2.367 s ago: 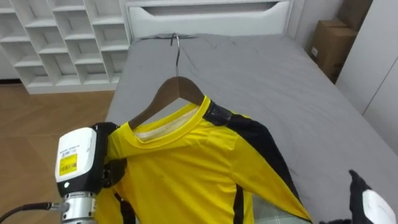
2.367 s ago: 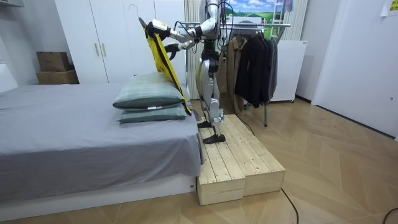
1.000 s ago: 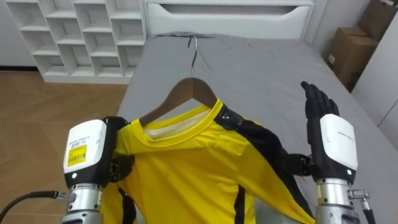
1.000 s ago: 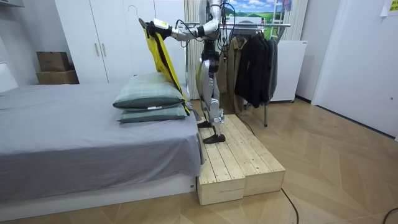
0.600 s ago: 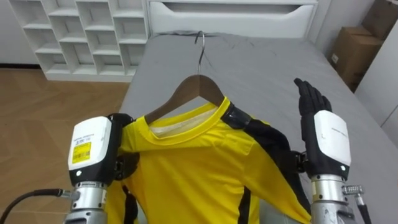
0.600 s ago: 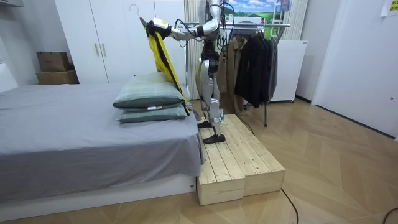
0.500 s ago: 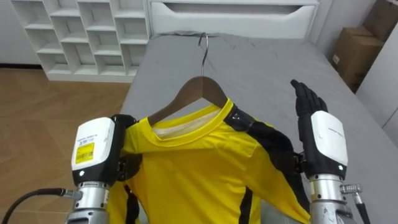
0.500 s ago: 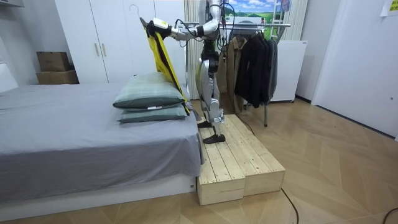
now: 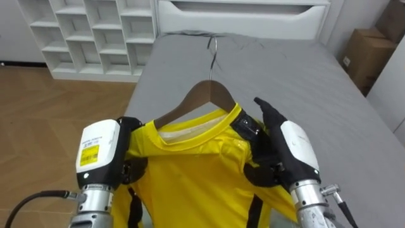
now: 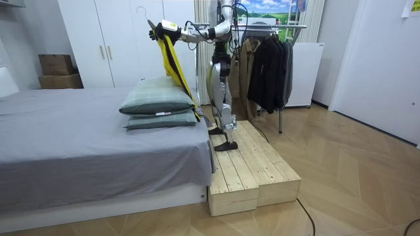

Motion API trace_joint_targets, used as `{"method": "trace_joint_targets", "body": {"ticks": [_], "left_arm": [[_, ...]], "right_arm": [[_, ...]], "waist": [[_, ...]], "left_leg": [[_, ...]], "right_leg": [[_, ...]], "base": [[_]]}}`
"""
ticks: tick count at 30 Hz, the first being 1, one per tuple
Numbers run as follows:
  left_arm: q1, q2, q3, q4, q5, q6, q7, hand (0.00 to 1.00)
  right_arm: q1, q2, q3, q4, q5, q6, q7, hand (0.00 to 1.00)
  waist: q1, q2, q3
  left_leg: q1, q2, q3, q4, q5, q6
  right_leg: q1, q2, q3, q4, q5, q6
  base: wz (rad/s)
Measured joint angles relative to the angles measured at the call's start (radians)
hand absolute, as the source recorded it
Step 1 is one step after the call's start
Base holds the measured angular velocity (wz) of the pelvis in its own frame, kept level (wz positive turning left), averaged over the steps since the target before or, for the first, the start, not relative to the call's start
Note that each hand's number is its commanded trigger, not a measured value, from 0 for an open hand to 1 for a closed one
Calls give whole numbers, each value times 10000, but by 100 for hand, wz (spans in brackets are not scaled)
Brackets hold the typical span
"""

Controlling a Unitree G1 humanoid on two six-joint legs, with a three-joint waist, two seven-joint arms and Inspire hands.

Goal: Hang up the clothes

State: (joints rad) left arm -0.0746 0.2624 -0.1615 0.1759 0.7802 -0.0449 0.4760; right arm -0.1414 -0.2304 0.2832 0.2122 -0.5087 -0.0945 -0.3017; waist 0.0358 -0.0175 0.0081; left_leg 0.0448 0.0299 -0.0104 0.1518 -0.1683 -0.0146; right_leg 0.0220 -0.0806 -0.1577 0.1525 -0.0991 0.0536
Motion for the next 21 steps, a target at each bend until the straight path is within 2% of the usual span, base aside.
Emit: {"method": "trace_joint_targets", "body": {"ticks": [6, 12, 21], "left_arm": [[0, 3, 1, 0, 59, 26, -60, 100], [1, -13, 17, 0, 847, 37, -132, 100], [0, -121, 21, -2, 983, 103, -284, 100]], "right_arm": [[-1, 22, 1, 41, 23, 0, 175, 0], [-2, 419, -17, 532, -31, 2, 304, 0], [-4, 423, -43, 567, -23, 3, 458, 0]], "waist": [[15, -18, 11], [17, -32, 9], [42, -17, 3]], "left_leg": [[-3, 0, -10, -11, 0, 0], [-6, 0, -3, -7, 0, 0], [-32, 2, -29, 5, 0, 0]], "right_leg": [[-1, 0, -20, 0, 0, 0], [-4, 0, -20, 0, 0, 0], [-9, -1, -51, -3, 0, 0]], "base": [[0], [0], [0]]}}
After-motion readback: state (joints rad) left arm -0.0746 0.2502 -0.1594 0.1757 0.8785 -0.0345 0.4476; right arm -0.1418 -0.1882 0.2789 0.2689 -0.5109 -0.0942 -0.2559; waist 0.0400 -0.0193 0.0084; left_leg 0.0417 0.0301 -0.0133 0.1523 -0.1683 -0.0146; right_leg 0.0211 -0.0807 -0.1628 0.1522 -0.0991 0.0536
